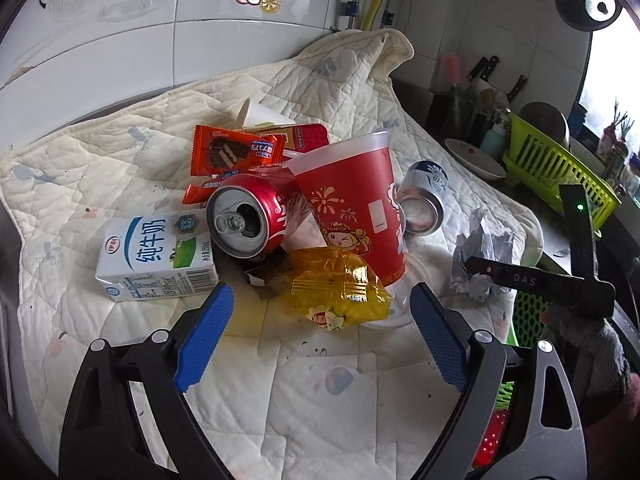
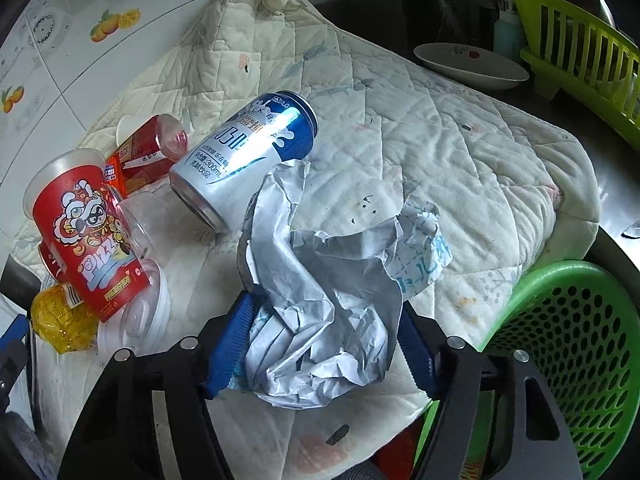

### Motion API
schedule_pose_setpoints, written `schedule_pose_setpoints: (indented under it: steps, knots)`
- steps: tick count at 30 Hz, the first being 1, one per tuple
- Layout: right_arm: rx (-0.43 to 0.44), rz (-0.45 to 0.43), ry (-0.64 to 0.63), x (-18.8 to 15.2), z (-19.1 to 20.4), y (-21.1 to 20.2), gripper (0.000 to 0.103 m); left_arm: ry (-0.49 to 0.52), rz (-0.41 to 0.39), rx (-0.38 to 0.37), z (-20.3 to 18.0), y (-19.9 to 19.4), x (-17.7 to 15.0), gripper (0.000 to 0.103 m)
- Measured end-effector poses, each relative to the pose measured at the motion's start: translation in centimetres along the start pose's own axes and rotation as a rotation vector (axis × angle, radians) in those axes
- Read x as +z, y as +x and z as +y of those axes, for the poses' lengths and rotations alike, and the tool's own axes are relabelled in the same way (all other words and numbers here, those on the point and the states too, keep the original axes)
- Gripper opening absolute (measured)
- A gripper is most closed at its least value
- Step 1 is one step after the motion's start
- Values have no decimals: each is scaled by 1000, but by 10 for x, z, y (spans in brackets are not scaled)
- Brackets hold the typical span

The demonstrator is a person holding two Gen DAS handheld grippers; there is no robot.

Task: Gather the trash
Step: 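Grasp the crumpled foil with the right tool while the left tool grasps the yellow plastic wrapper, then carry the foil with the right tool into the green basket while the left tool drops the yellow wrapper there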

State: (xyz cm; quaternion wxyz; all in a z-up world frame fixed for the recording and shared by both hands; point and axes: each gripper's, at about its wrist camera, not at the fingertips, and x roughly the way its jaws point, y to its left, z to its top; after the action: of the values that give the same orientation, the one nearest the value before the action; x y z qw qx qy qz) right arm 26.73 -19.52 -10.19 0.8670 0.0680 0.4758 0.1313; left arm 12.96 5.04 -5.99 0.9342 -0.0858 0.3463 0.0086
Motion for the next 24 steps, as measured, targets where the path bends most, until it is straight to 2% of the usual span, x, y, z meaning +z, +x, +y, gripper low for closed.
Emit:
schedule_pose_setpoints:
  steps: [3,9,10,15,16,17,24]
  knots:
    - [10,-16,9,-3,-2,-9,56,-2,21,-1,-3,13,2,78]
    - [21,-62,6,-13,-2,-33,54,-30,55,-23,1,26,2,57]
    - [23,-69,5,-15,-1,-37,54,-34,61,-40,2,27,1,50]
    - [39,-99,10,-24,2,-56,54,-41,56,-68,4,18,-6,45]
    - [37,-106,10,-26,2,-60,54,-41,54,-72,4,15,-7,36]
    - [36,-113,10,-29,2,-65,54,-44,56,-82,6,12,-8,33]
    - [13,-149,10,-48,-4,-90,54,-69,54,-124,19,-9,-21,33]
